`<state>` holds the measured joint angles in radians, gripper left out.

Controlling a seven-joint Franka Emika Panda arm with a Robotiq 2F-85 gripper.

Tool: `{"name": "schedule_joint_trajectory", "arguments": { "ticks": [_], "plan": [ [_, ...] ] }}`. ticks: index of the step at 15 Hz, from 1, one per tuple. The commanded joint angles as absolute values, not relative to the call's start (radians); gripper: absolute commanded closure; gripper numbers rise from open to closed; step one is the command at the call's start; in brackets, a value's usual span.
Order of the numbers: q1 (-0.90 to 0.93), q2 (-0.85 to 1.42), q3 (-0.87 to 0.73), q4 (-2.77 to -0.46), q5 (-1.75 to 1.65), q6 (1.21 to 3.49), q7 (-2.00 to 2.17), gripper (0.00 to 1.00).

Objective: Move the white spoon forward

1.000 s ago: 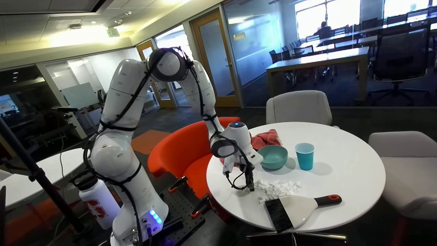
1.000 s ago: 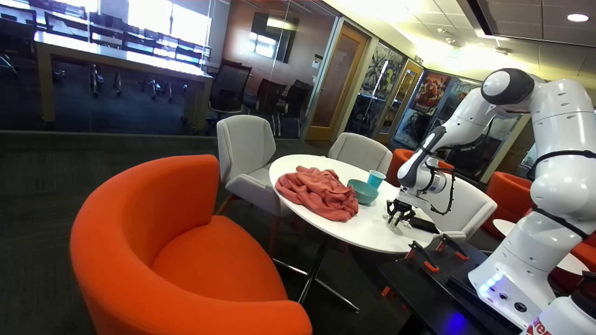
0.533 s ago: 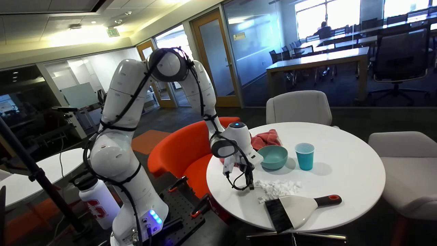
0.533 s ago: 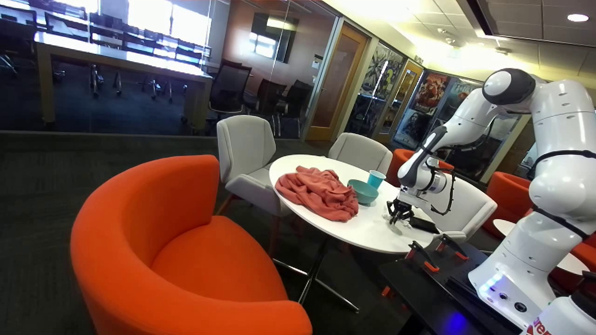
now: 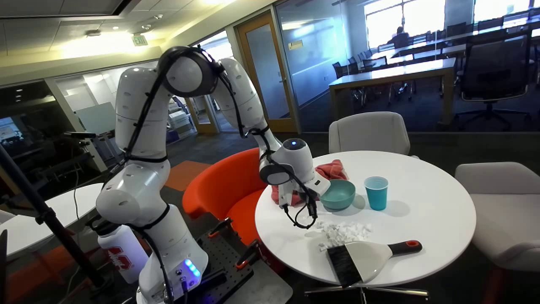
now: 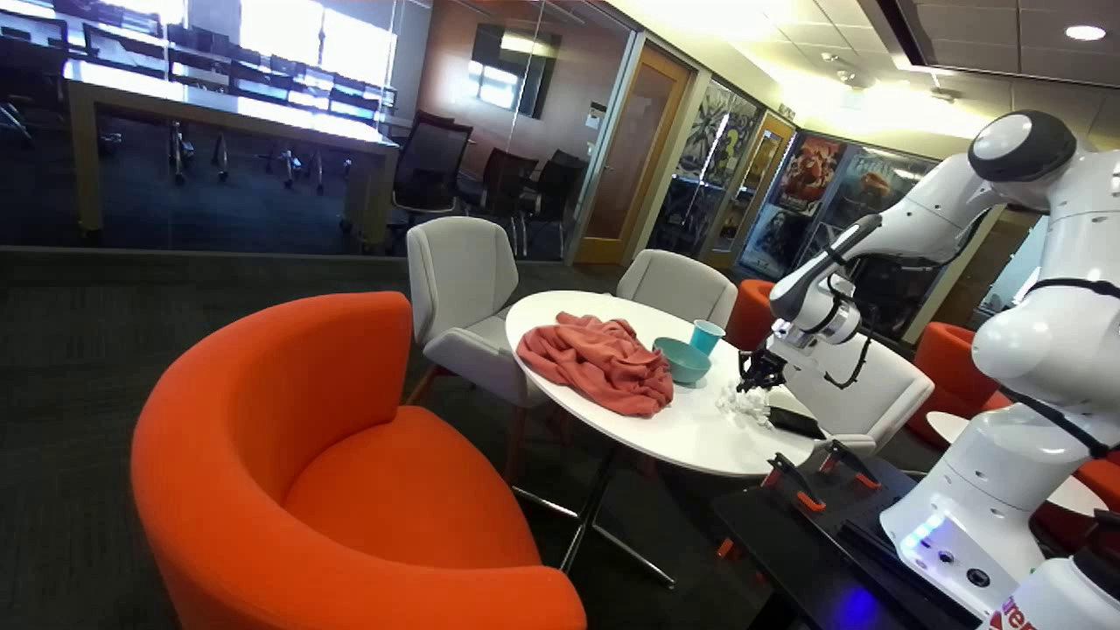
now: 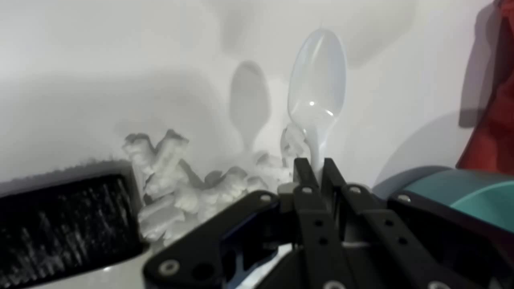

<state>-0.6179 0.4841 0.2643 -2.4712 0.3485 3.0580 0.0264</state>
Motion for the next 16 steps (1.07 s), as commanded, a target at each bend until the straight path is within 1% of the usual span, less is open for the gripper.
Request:
{"name": "schedule_joint_trajectory", "arguments": {
  "ticks": [1,3,5,6,7,11,12,13,16],
  "plan": [
    [-0.754,0.430,0.341,-2.468,0.395,3.051,-0.001,0.98],
    [-0.799,0.443,0.360,-2.433,0.413,3.087,0.017,0.98],
    [-0.786,0.465,0.323,-2.387,0.405,3.111,0.049,0.98],
    [-0.788,0.451,0.327,-2.417,0.387,3.082,0.028,0.98],
    [-0.790,0.452,0.322,-2.408,0.386,3.082,0.027,0.91],
    [-0.789,0.463,0.322,-2.408,0.386,3.082,0.027,0.91],
    [-0.750,0.509,0.302,-2.378,0.412,3.167,0.081,0.98],
    [-0.744,0.562,0.305,-2.326,0.432,3.227,0.109,0.98],
    [-0.692,0.685,0.250,-2.136,0.454,3.244,0.206,0.98]
  ]
}}
